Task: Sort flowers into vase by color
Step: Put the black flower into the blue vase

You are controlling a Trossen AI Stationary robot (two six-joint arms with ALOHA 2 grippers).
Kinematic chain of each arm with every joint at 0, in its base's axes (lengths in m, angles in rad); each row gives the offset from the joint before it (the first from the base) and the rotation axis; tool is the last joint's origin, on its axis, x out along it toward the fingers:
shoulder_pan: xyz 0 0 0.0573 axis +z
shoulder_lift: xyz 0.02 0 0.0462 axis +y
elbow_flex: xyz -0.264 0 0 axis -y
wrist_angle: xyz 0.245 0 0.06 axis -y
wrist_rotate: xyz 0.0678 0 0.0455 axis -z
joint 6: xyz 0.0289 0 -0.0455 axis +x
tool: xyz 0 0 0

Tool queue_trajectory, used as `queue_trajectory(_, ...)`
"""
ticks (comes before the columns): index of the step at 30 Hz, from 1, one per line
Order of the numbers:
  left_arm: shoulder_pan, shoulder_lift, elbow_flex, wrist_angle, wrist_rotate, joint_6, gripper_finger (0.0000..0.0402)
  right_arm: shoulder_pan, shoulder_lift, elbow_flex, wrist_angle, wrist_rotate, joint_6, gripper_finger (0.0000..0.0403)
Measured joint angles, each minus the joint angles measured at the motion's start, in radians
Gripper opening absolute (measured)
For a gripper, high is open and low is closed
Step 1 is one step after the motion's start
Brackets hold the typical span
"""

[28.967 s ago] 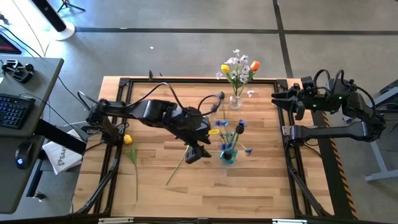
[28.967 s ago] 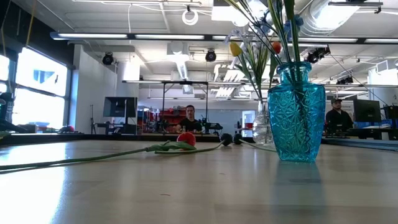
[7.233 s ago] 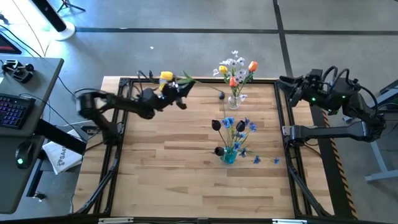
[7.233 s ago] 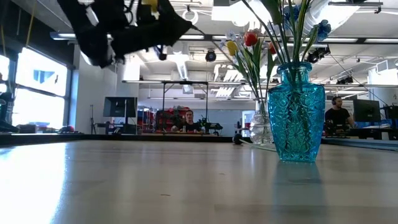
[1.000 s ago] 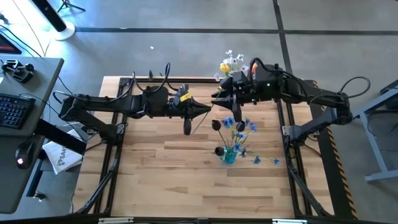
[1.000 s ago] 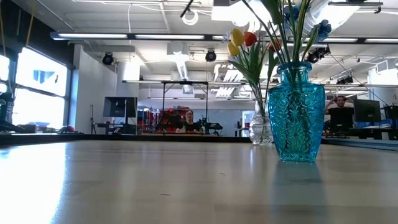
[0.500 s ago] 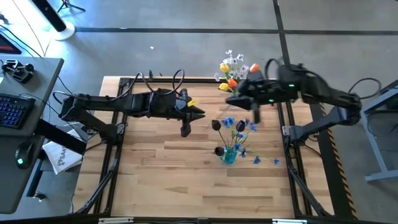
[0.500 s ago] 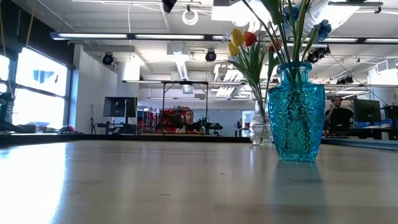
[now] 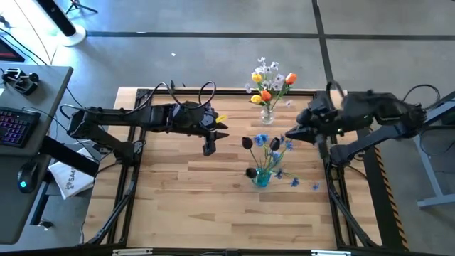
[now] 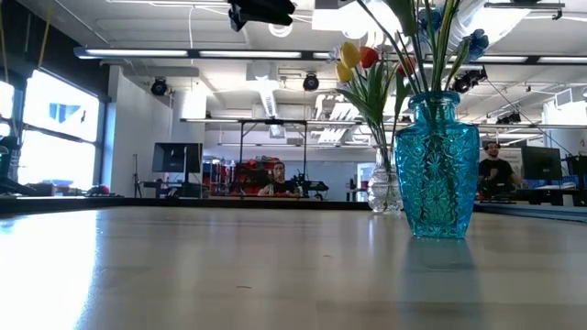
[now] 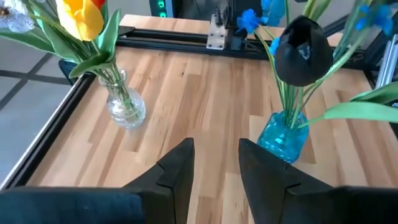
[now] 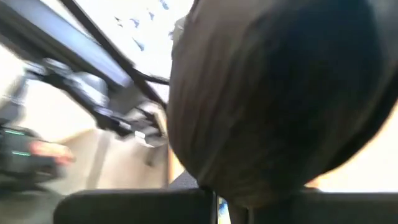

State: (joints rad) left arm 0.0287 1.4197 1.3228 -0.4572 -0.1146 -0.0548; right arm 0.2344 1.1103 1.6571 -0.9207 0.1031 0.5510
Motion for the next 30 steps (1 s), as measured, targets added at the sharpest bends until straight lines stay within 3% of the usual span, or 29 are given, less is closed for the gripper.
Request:
queue_trajectory(8,0.004,0.000,0.000,0.002,0.000,0.026,0.0115,0.010,0.080,-0.001,-0.069,0.132,-0.177,0.0000)
queue_trajectory(12,0.004,0.000,0.000,0.004,0.000,0.023,0.0115,0.010,0.133,-0.001,-0.066,0.118,-0.268,0.0000)
queue_trajectory(19,0.004,0.000,0.000,0.005,0.000,0.022,0.0115,0.008,0.196,-0.001,-0.075,-0.002,-0.347,0.0000)
queue_trajectory(30,0.004,0.000,0.000,0.005,0.000,0.005,0.0115,0.008,0.224,-0.001,-0.145,-0.006,-0.390,0.0000)
